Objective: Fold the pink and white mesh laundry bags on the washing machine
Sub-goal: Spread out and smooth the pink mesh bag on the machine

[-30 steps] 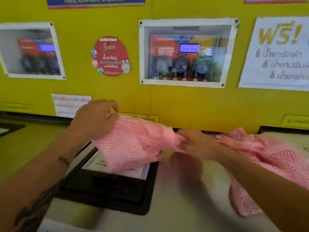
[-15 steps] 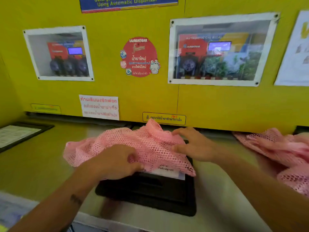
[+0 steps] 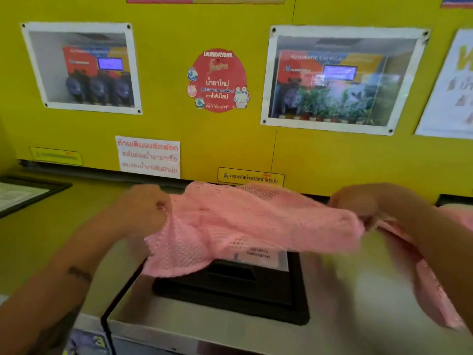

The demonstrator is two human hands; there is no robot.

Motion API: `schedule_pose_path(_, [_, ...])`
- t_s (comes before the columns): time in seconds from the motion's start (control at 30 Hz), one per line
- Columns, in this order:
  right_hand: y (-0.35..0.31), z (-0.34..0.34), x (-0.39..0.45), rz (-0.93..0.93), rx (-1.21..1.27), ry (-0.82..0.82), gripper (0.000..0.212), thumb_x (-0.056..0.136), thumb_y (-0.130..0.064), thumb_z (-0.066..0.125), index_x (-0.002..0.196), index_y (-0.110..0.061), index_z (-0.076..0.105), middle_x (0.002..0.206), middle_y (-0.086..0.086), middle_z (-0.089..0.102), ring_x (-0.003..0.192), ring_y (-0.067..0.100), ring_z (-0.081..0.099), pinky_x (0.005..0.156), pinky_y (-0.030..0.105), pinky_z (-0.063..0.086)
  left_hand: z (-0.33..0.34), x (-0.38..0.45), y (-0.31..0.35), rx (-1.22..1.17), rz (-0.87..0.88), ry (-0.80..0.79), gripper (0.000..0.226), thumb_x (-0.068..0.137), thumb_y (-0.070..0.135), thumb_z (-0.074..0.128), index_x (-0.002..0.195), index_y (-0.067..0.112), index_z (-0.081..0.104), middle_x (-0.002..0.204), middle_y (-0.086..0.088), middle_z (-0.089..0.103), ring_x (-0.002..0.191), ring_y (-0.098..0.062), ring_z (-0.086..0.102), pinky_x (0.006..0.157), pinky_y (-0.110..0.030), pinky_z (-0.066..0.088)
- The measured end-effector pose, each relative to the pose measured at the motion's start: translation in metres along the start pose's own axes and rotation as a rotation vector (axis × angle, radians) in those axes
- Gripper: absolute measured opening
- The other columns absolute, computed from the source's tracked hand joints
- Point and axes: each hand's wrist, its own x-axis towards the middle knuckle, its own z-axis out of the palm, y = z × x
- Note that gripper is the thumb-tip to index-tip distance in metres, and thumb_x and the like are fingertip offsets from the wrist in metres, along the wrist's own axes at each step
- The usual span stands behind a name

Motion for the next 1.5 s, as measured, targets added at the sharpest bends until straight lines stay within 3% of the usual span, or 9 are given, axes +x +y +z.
schedule_pose_path(0.1, [0.005, 0.007, 0.001, 0.053, -0.188, 0.053, 0.015, 0.089, -0.009, 0.054, 0.101, -0.003, 0.062, 0.089, 0.011, 0.064, 0.064, 0.021, 0.066, 0.056, 0.032, 0.057, -0.014, -0.001, 0.005, -0.091, 0.006, 0.011, 0.033, 0.085, 0.004, 0.053, 0.065, 0.027, 0.066, 0.087, 0.006, 0.062, 0.079, -0.02, 0.06, 0.073, -0.037, 0.05])
schedule_pose_path(0.3, [-0.004, 0.038, 0.024, -0.28, -0.151, 0.2, 0.048, 0.089, -0.021, 0.056, 0.136, -0.022, 0.046, 0.138, 0.005, 0.052, 0.12, 0.024, 0.054, 0.095, 0.035, 0.046, 0.009, 0.0, 0.064, -0.278, 0.109, 0.064, 0.016, 0.096, 0.023, 0.053, 0.087, 0.023, 0.066, 0.093, 0.01, 0.062, 0.088, -0.009, 0.058, 0.067, -0.022, 0.039])
schedule_pose_path(0.43, [-0.014, 0.058, 0.022, -0.39, -0.178, 0.136, 0.053, 0.086, -0.016, 0.055, 0.139, -0.021, 0.048, 0.149, 0.005, 0.047, 0.131, 0.021, 0.047, 0.103, 0.031, 0.042, 0.049, 0.006, 0.09, -0.212, 0.061, -0.064, 0.027, 0.092, 0.033, 0.056, 0.118, 0.026, 0.055, 0.122, -0.002, 0.056, 0.101, -0.017, 0.058, 0.096, -0.043, 0.05])
schedule_pose_path(0.67, [0.025, 0.057, 0.023, -0.267, -0.4, 0.218, 0.026, 0.088, -0.025, 0.043, 0.105, -0.027, 0.061, 0.127, 0.005, 0.062, 0.104, 0.024, 0.061, 0.091, 0.041, 0.053, 0.055, -0.01, 0.064, -0.156, 0.069, -0.299, 0.069, 0.087, 0.057, 0.058, 0.146, 0.037, 0.031, 0.156, -0.001, 0.021, 0.14, -0.029, 0.033, 0.116, -0.052, 0.027])
schedule_pose_path(0.87, [-0.024, 0.049, -0.053, -0.526, -0.105, 0.171, 0.039, 0.096, -0.041, 0.053, 0.133, -0.028, 0.053, 0.117, -0.008, 0.061, 0.101, 0.009, 0.058, 0.084, 0.028, 0.044, 0.047, -0.013, 0.048, -0.046, 0.033, -0.46, 0.076, 0.088, 0.066, 0.048, 0.152, 0.041, 0.016, 0.16, -0.007, 0.028, 0.141, -0.03, 0.037, 0.118, -0.048, 0.024])
schedule_pose_path(1.03, [-0.029, 0.082, -0.061, -0.541, -0.309, -0.053, 0.032, 0.084, -0.039, 0.065, 0.114, -0.034, 0.054, 0.113, -0.012, 0.055, 0.104, 0.012, 0.054, 0.088, 0.032, 0.045, 0.045, -0.011, 0.046, -0.286, 0.037, -0.385, 0.074, 0.088, 0.057, 0.058, 0.149, 0.049, 0.017, 0.15, -0.005, 0.046, 0.122, -0.019, 0.05, 0.107, -0.039, 0.035])
schedule_pose_path(1.2, [0.019, 0.064, -0.015, -0.472, -0.276, 0.296, 0.027, 0.072, -0.001, 0.057, 0.06, -0.024, 0.047, 0.063, -0.01, 0.052, 0.065, 0.014, 0.051, 0.055, 0.029, 0.032, 0.047, -0.017, 0.027, -0.45, 0.028, -0.303, 0.053, 0.089, 0.043, 0.064, 0.136, 0.051, 0.041, 0.147, -0.005, 0.048, 0.129, -0.013, 0.044, 0.105, -0.039, 0.037])
schedule_pose_path(1.37, [0.077, 0.032, 0.024, -0.282, -0.14, 0.294, 0.034, 0.081, -0.002, 0.059, 0.064, -0.031, 0.063, 0.078, -0.005, 0.071, 0.082, 0.021, 0.067, 0.076, 0.04, 0.052, 0.033, -0.011, 0.011, -0.34, 0.02, -0.162, 0.051, 0.089, 0.02, 0.068, 0.131, 0.042, 0.049, 0.124, -0.005, 0.057, 0.075, -0.009, 0.066, 0.066, -0.022, 0.053])
schedule_pose_path(1.5, [0.073, 0.033, 0.025, -0.247, 0.123, 0.178, 0.026, 0.084, 0.001, 0.056, 0.084, -0.021, 0.07, 0.08, 0.004, 0.071, 0.068, 0.019, 0.065, 0.068, 0.036, 0.05, 0.028, -0.001, 0.009, -0.035, 0.112, 0.156, 0.049, 0.087, 0.014, 0.059, 0.13, 0.035, 0.05, 0.126, 0.001, 0.055, 0.11, -0.019, 0.056, 0.089, -0.042, 0.052])
